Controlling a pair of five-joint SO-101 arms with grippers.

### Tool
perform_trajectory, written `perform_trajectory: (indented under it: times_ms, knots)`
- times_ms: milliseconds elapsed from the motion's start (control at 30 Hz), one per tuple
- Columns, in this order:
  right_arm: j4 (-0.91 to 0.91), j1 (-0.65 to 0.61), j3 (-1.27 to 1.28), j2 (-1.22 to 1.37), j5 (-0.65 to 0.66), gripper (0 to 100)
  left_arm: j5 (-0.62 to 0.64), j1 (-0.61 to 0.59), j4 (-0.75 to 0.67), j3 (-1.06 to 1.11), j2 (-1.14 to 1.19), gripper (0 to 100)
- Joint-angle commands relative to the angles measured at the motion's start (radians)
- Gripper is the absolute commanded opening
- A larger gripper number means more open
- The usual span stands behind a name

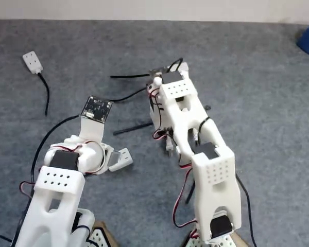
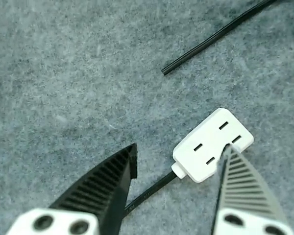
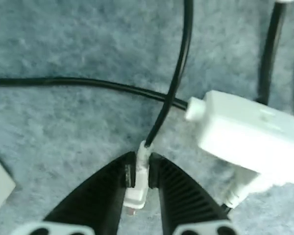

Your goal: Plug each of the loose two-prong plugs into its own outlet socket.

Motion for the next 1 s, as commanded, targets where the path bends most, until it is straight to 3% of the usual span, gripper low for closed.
perform_trajectory:
  times_ms: [0,233,333,967]
  knots:
    - [-0.001,0.007,-0.051,-0.007,0.009,5.8,0.006,0.013,-0.015,-0.004,-0.002,27]
    - [-0.007,0.008,-0.019,-0.004,0.043,5.2,0.006,0.013,-0.015,-0.004,-0.002,27]
    - [-0.008,0.005,-0.001,-0.002,0.043,0.2,0.006,0.013,-0.015,-0.004,-0.002,27]
    - [-0.008,-0.021,-0.005,0.059,0.025,4.5,0.006,0.012,-0.014,-0.004,-0.002,27]
